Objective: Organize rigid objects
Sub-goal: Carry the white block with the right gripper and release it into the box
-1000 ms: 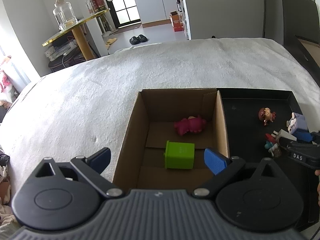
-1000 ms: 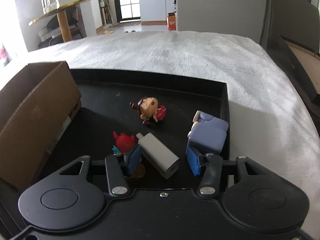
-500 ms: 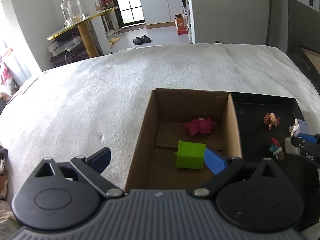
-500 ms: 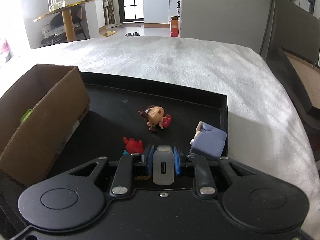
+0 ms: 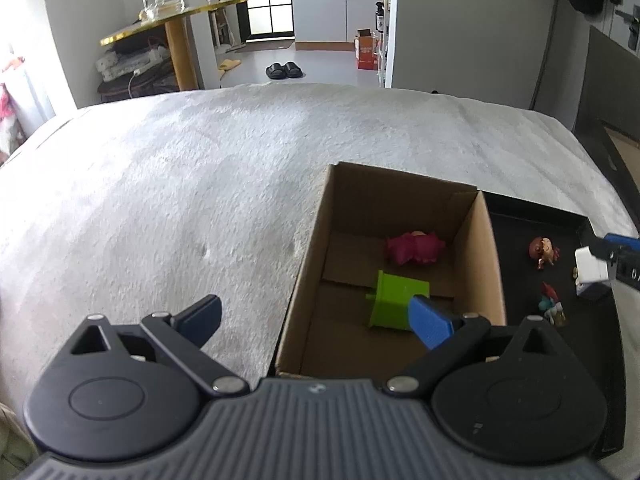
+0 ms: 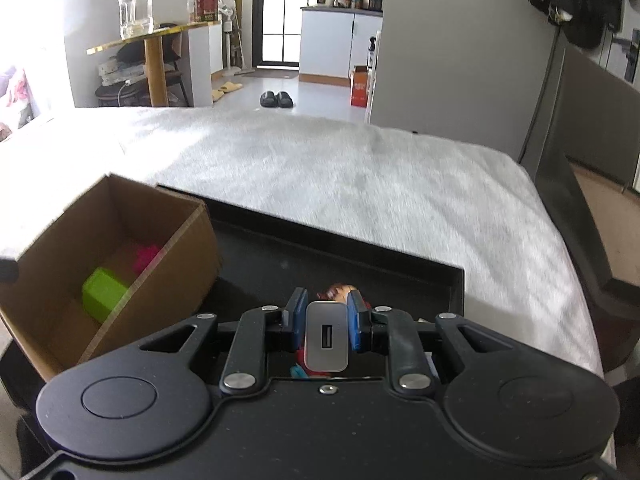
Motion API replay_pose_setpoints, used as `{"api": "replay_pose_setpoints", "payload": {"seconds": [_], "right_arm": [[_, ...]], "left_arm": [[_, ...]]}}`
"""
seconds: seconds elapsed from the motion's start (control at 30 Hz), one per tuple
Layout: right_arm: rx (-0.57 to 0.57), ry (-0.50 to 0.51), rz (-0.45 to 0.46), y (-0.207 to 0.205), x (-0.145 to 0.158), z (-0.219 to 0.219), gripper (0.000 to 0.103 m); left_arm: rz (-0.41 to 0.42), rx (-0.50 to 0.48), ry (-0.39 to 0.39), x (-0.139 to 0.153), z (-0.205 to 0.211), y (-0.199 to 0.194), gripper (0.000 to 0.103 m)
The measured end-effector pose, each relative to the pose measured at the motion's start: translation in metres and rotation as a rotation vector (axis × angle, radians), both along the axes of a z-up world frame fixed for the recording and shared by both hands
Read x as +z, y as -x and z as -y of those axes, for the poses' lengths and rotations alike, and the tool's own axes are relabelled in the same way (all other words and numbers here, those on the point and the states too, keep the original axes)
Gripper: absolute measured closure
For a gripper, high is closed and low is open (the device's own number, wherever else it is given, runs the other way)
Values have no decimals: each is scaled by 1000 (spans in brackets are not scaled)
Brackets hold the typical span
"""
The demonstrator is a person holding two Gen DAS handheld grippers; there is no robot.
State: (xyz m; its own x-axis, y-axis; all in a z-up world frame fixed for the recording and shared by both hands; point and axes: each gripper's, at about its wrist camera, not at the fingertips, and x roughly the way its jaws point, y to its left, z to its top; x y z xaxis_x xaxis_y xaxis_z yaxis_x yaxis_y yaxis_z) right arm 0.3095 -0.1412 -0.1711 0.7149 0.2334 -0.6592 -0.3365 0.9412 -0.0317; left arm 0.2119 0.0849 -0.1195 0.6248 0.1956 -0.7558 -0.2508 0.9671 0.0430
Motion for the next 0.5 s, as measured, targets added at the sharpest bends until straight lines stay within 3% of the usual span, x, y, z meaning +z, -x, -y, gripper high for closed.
{"api": "replay_pose_setpoints", "payload": {"seconds": [0.37, 0.5], "right_arm": [[67, -10, 68, 2, 37, -57, 82], [91, -10, 79, 3, 43, -76, 82]], "left_arm": [[46, 2, 72, -4, -23, 12, 7], [64, -11, 137, -8, -32, 15, 16]]}}
